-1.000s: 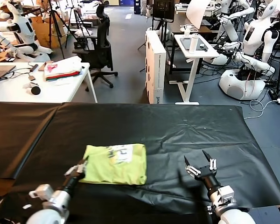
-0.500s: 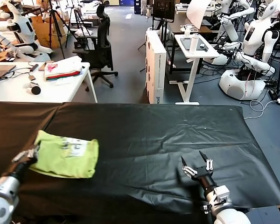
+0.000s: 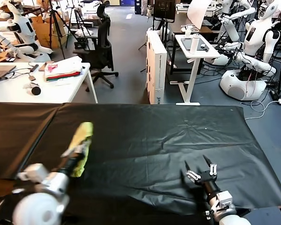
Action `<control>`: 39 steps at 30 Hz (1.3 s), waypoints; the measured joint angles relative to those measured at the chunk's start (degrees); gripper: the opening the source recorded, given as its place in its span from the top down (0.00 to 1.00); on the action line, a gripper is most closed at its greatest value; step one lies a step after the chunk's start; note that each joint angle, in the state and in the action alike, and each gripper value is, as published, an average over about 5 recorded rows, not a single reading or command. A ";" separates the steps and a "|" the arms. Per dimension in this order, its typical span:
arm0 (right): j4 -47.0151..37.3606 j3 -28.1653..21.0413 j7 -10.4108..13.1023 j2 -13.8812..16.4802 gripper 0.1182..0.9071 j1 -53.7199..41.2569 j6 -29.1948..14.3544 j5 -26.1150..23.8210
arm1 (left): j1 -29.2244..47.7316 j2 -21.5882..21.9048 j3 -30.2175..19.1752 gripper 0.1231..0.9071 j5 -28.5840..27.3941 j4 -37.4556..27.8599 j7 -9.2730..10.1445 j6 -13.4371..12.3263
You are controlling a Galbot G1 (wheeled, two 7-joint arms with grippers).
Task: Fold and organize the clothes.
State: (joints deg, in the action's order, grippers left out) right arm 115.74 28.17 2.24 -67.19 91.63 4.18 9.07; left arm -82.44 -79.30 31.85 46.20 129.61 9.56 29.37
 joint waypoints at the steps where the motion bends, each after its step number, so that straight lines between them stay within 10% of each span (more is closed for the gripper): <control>1: 0.05 -0.10 0.03 -0.14 0.00 0.05 0.07 -0.23 | 0.63 -1.92 -2.72 0.92 -0.52 -0.88 -0.20 -0.32; 10: 2.14 -2.16 -2.74 1.27 0.00 -1.49 2.49 6.68 | 5.44 -11.73 -14.51 0.81 -8.30 -12.27 -3.52 -2.53; 21: 2.24 -6.72 -0.75 3.88 0.00 -9.24 9.14 19.86 | 6.25 -9.34 -14.80 0.04 -11.35 -13.18 -6.22 -3.03; 39: -11.46 -18.02 -0.20 0.93 0.07 -26.55 14.23 24.99 | 3.64 -2.31 -4.97 0.00 -14.05 -9.54 -7.10 -6.95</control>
State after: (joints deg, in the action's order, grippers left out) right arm 104.28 10.15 2.05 -66.26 65.08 18.41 34.07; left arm -78.80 -81.61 26.88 32.15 120.07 2.47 22.42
